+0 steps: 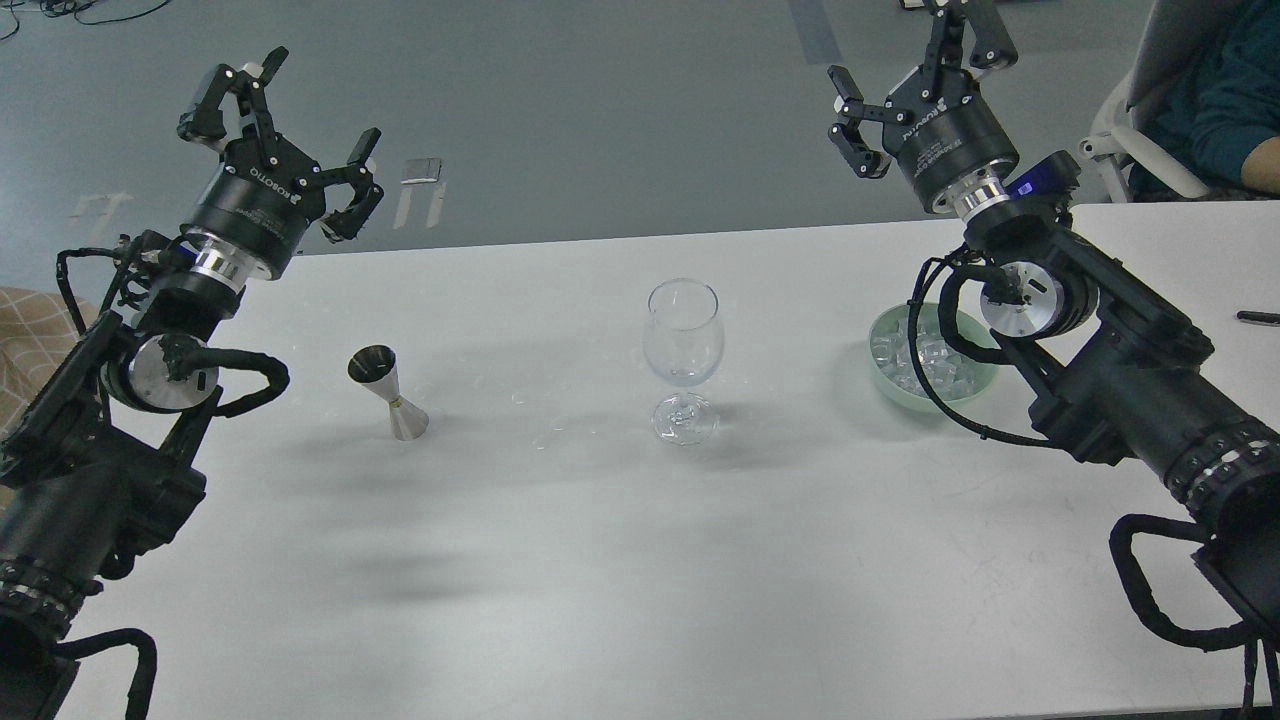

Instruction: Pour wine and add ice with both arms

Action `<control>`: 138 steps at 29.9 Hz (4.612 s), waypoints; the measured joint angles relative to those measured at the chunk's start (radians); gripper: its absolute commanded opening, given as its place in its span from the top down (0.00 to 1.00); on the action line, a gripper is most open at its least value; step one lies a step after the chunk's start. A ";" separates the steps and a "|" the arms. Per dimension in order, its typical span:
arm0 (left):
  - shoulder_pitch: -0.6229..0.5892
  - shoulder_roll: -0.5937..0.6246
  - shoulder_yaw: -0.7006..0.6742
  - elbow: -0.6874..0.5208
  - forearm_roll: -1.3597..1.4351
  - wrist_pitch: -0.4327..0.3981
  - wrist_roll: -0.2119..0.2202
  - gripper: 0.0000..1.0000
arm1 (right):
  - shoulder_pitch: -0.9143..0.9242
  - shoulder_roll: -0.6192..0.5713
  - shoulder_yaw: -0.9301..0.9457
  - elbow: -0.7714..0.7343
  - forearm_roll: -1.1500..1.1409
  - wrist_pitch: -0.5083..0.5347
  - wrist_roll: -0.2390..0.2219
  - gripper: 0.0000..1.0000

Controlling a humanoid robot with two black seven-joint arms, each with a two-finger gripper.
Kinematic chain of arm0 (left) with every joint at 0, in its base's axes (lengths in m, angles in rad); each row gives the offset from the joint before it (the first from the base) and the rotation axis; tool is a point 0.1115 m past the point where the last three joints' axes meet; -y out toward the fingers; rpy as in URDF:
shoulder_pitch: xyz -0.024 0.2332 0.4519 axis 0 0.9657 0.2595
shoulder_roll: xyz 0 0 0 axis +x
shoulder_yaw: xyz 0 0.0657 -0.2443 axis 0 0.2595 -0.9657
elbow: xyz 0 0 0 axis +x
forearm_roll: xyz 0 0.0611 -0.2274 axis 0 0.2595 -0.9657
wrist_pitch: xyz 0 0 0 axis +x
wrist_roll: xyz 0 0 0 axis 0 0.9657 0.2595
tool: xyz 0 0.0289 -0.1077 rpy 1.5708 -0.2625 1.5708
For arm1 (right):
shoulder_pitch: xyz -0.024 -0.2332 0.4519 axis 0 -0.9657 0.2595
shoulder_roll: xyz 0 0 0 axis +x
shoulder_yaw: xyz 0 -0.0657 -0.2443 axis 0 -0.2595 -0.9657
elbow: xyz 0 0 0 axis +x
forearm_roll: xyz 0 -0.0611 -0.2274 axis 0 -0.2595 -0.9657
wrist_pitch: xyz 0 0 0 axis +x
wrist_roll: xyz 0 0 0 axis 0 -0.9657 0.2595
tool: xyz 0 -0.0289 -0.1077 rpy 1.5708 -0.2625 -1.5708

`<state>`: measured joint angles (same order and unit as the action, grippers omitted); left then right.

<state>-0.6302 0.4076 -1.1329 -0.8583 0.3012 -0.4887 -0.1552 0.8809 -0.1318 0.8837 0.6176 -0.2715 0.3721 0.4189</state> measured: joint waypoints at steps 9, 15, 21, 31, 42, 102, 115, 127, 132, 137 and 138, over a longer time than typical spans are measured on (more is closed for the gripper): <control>0.028 0.043 -0.004 -0.042 -0.015 0.000 -0.006 0.02 | 0.031 -0.002 0.001 -0.011 -0.002 -0.003 0.000 0.00; 0.033 0.076 -0.007 -0.056 -0.018 0.000 -0.009 0.02 | 0.054 -0.002 -0.010 -0.046 -0.001 -0.002 0.000 0.00; 0.114 0.138 -0.023 -0.150 -0.086 0.000 0.014 0.02 | 0.047 -0.009 -0.010 -0.043 0.001 -0.001 0.000 0.00; 0.576 0.335 -0.285 -0.460 -0.422 0.000 0.199 0.07 | 0.029 -0.001 -0.011 -0.041 0.002 0.000 0.000 0.00; 0.938 0.232 -0.507 -0.645 -0.557 0.033 0.223 0.15 | 0.022 -0.009 -0.011 -0.044 0.002 -0.007 -0.002 0.00; 0.595 -0.367 -0.388 -0.246 -0.377 0.229 0.333 0.11 | -0.006 -0.023 -0.012 -0.045 -0.004 -0.014 -0.009 0.00; 0.530 -0.374 -0.386 -0.172 -0.357 0.230 0.328 0.33 | -0.012 -0.024 -0.012 -0.045 -0.005 -0.015 -0.009 0.00; 0.493 -0.377 -0.378 -0.131 -0.348 0.226 0.320 0.70 | -0.025 -0.026 -0.012 -0.043 -0.005 -0.015 -0.008 0.00; 0.492 -0.384 -0.371 -0.124 -0.343 0.219 0.318 0.88 | -0.025 -0.025 -0.012 -0.042 -0.005 -0.015 -0.008 0.00; 0.492 -0.397 -0.370 -0.123 -0.325 0.198 0.319 0.95 | -0.026 -0.025 -0.012 -0.042 -0.005 -0.015 -0.008 0.00; 0.492 -0.399 -0.371 -0.123 -0.323 0.196 0.319 0.98 | -0.026 -0.025 -0.012 -0.042 -0.005 -0.015 -0.008 0.00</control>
<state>-0.1384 0.0088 -1.5035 -0.9814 -0.0219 -0.2932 0.1638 0.8544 -0.1565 0.8713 0.5754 -0.2762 0.3574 0.4111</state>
